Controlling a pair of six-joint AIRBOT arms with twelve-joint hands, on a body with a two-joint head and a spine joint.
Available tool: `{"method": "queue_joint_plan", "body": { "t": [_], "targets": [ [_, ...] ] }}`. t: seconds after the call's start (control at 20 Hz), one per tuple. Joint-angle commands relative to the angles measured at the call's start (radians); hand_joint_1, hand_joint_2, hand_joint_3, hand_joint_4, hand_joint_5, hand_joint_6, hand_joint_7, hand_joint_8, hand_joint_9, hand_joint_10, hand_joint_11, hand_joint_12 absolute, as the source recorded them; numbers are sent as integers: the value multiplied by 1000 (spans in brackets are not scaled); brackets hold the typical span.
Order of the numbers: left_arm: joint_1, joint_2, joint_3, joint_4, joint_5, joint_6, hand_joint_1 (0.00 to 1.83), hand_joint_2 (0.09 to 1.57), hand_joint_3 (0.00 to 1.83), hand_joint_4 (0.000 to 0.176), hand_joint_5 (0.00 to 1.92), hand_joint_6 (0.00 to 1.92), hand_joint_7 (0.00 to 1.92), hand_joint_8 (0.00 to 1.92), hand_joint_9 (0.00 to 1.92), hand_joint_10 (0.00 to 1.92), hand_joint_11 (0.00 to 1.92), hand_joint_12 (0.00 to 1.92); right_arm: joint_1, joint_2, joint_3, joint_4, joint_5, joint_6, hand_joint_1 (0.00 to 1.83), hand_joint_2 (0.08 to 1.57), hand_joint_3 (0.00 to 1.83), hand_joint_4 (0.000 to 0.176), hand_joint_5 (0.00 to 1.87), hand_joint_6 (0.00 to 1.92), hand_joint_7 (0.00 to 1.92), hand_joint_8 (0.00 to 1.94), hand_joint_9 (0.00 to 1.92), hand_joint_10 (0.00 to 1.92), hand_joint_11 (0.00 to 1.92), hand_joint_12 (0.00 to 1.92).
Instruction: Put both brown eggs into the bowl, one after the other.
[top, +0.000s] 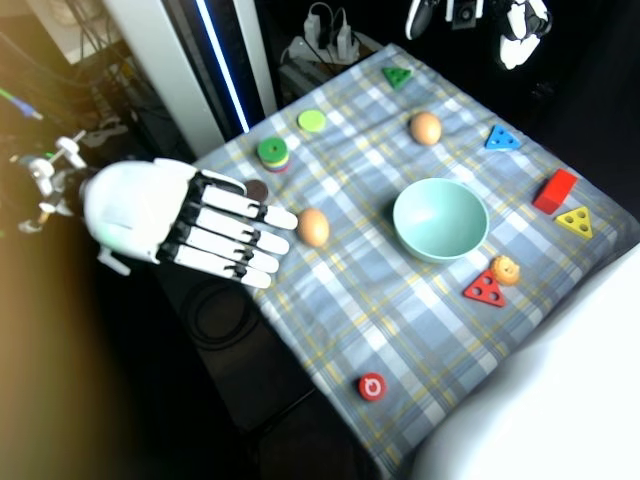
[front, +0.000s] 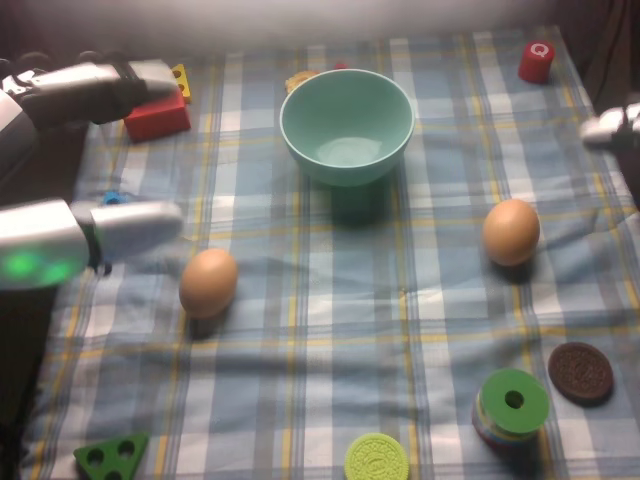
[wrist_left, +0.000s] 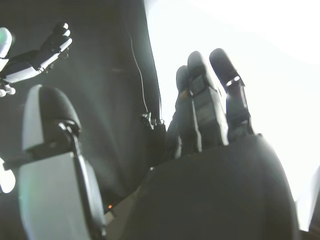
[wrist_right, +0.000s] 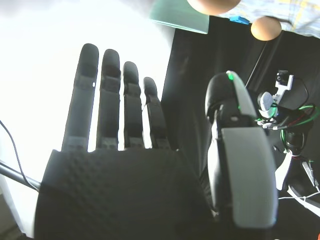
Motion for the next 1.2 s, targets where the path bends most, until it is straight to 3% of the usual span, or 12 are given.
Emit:
{"method": "queue_joint_plan", "body": {
  "t": [0.0,0.1,0.2,0.25,0.35,0.45,0.6,0.7,0.95,1.0,1.1,1.15],
  "targets": [
    [-16,-1,7,16,-75,-4,605,1133,7,75,602,5,432,3,404,7,0,419,18,4,4,13,119,5,944,1336,11,0,590,3,618,7,576,20,347,516],
    [-45,-4,6,25,1,72,565,1118,0,97,609,3,467,11,416,6,0,335,24,4,4,4,119,6,969,1337,4,0,587,1,623,4,584,13,363,515],
    [-94,-24,-4,-2,99,273,567,1055,0,103,626,1,511,2,438,1,0,461,31,3,4,-8,121,15,955,1340,3,0,581,0,625,2,583,6,357,504],
    [-120,-48,-10,-36,150,428,542,1005,0,114,628,1,519,3,435,0,0,477,36,3,4,-17,126,19,957,1340,2,0,585,2,630,3,582,5,349,498],
    [-140,-76,-5,-71,193,543,549,929,0,131,646,1,578,4,487,5,0,579,40,3,4,-28,132,25,924,1344,3,0,577,0,624,0,562,0,314,486],
    [-157,-103,24,-95,242,553,544,881,0,159,654,2,657,17,550,16,0,531,45,4,4,-42,134,30,968,1339,0,0,588,2,632,0,579,1,316,540],
    [-174,-138,63,-135,304,574,562,846,0,170,632,3,693,2,590,6,1,414,48,3,4,-53,134,31,951,1340,0,0,571,2,632,2,600,6,340,541],
    [-177,-148,72,-155,314,595,657,838,0,152,654,9,708,6,625,17,13,422,48,3,4,-53,134,33,942,1336,0,0,578,2,641,0,616,1,385,492],
    [-205,-188,111,-195,380,653,732,840,4,145,640,1,710,0,634,2,0,369,48,3,4,-53,133,34,924,1336,2,0,582,1,657,1,631,1,420,432],
    [-209,-194,116,-204,389,667,754,838,1,135,668,5,732,4,678,2,10,465,47,3,4,-53,133,34,933,1330,0,0,594,5,667,4,633,1,416,434],
    [-215,-209,134,-225,412,680,719,869,2,152,647,0,699,0,660,0,0,495,45,3,4,-53,133,36,931,1333,0,0,610,10,671,5,633,1,413,436],
    [-215,-211,137,-229,416,680,713,871,0,152,655,0,709,1,672,3,0,530,45,3,4,-53,133,36,941,1331,0,0,628,12,673,4,645,5,433,446]
  ]
}}
